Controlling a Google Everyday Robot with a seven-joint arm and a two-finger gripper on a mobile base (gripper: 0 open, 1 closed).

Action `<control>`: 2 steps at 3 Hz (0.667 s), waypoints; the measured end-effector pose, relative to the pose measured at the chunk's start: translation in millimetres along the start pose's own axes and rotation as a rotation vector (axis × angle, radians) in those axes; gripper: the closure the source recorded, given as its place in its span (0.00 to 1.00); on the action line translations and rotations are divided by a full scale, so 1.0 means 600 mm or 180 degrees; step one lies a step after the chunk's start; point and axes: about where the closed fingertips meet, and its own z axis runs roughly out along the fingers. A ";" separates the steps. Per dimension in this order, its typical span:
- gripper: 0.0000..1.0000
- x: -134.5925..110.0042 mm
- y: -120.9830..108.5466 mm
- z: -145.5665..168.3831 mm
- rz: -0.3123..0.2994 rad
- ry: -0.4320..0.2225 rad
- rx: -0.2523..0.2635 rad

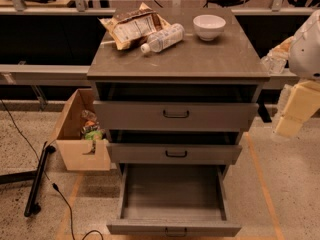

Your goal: Open middle drawer

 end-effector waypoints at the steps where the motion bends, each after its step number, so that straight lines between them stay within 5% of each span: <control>1: 0.00 -0.001 -0.006 0.066 -0.0047 -0.0025 0.0029; 2: 0.00 -0.009 -0.017 0.159 -0.0126 -0.0085 0.0055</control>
Offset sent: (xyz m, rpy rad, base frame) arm 0.0719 0.0294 -0.1510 0.0220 -0.0428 0.0731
